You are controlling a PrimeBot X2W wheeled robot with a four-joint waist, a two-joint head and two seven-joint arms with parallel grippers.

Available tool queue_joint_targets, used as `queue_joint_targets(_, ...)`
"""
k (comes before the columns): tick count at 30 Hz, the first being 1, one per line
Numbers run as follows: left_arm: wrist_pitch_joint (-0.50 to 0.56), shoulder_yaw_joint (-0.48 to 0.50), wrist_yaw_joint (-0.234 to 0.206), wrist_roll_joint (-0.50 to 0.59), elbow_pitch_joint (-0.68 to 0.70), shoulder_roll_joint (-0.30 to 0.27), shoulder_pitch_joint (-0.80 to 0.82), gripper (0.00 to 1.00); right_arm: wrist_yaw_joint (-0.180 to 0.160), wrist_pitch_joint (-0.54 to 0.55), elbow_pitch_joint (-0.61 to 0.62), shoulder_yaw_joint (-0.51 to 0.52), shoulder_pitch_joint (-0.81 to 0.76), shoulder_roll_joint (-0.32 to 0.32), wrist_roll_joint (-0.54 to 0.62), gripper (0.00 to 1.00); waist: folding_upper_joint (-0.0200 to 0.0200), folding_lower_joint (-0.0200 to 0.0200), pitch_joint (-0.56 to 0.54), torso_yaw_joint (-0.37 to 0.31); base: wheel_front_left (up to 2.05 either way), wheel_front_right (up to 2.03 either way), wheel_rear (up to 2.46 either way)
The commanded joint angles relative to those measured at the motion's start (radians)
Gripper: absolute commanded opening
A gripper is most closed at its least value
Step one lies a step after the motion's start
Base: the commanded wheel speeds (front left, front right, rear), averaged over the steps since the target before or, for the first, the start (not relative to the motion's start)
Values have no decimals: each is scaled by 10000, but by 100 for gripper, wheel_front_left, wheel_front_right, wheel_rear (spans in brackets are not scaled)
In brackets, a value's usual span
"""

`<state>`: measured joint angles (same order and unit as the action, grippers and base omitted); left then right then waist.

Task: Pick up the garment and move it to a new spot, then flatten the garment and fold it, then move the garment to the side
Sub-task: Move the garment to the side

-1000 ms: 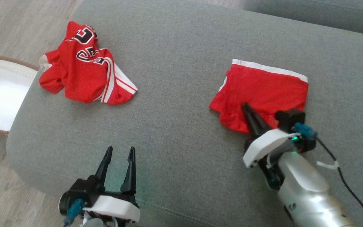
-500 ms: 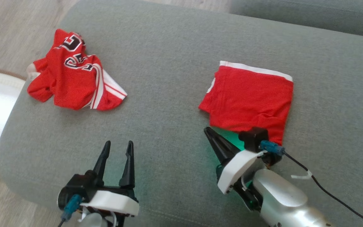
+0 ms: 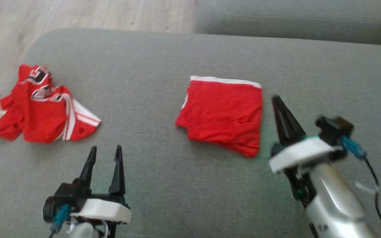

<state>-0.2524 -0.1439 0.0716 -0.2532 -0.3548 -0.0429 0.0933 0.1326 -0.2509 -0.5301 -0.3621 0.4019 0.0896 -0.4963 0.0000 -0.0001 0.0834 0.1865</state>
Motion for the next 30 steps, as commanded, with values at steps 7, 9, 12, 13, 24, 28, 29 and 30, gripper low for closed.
queue_joint_targets(7, -93, 1003, 122, 705, -177, -74, -141, 100, -19, -109, -422, 1778, -1046, -305, 1628, 100, 0, 1, -658, -1052, 0, 0, 0)
queue_joint_targets(9, -93, 1112, 144, 758, -240, -74, -250, 100, -19, -109, -513, 2144, -1238, -332, 2077, 100, 0, 1, -726, -1181, 0, 0, 0)
queue_joint_targets(12, -93, 1177, 165, 802, -320, -74, -447, 100, -19, -109, -572, 2677, -1601, -372, 2416, 100, 0, 1, -823, -1339, 0, 0, 0)
queue_joint_targets(13, -93, 1144, 185, 885, -356, -74, -506, 100, -19, -109, -576, 2820, -1708, -379, 2510, 100, 0, 1, -851, -1385, 0, 0, 0)
queue_joint_targets(24, -94, 1036, 47, 1224, -433, -74, -998, 100, -19, -109, -617, 2831, -2320, -392, 2788, 100, 0, 1, -1131, -1676, 0, 0, 0)
queue_joint_targets(28, -94, 942, 10, 1228, -404, -74, -976, 100, -19, -109, -640, 2838, -2273, -393, 2986, 100, 0, 1, -1092, -1593, 0, 0, 0)
queue_joint_targets(29, -94, 866, -7, 1229, -401, -74, -921, 100, -19, -109, -682, 2866, -2231, -393, 3077, 100, 0, 1, -1022, -1492, 0, 0, 0)
queue_joint_targets(30, -94, 823, -5, 1222, -406, -74, -891, 100, -19, -109, -721, 2836, -2196, -393, 3119, 100, 0, 1, -980, -1426, 0, 0, 0)
